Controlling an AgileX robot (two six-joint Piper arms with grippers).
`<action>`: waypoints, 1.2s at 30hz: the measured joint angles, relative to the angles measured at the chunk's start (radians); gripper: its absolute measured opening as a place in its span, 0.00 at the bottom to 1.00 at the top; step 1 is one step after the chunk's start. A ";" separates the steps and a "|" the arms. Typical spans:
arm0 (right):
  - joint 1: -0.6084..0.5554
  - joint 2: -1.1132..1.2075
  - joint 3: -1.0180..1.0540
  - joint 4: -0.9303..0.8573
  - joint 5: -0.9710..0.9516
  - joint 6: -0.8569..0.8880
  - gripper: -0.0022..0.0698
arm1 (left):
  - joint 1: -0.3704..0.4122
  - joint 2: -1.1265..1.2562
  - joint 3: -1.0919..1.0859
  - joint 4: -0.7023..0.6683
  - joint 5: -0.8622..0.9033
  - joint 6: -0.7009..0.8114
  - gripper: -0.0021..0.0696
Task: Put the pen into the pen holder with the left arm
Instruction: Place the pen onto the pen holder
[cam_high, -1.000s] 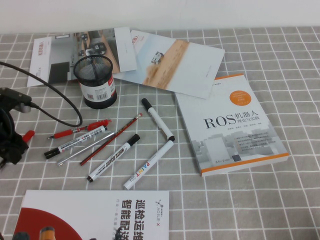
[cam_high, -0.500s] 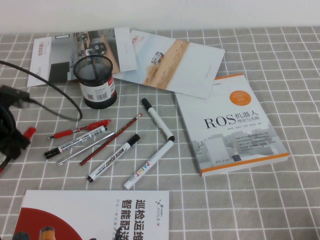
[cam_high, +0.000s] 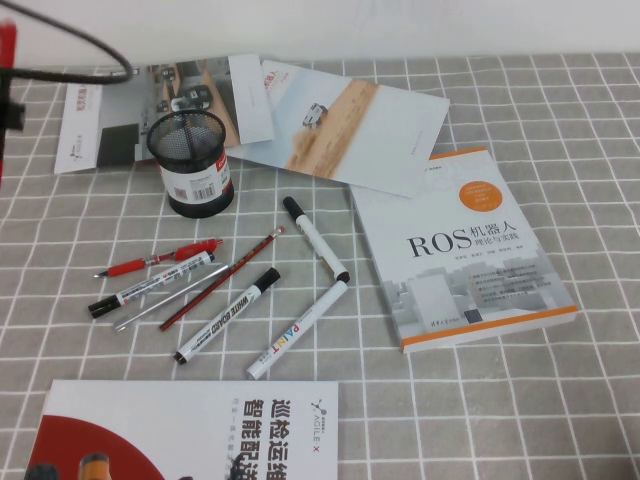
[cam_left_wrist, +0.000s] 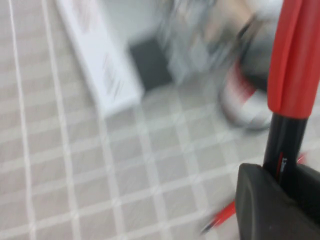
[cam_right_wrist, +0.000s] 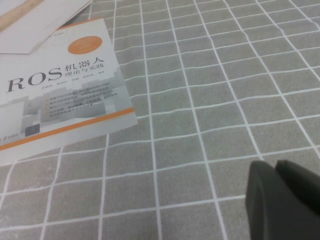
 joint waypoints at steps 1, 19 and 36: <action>0.000 0.000 0.000 0.000 0.000 0.000 0.01 | -0.004 -0.044 0.022 -0.034 -0.022 0.015 0.11; 0.000 0.000 0.000 0.000 0.000 0.000 0.01 | -0.283 -0.263 0.418 -0.275 -0.371 0.220 0.11; 0.000 0.000 0.000 0.000 0.000 0.000 0.01 | -0.389 -0.155 0.615 0.522 -1.068 -0.727 0.11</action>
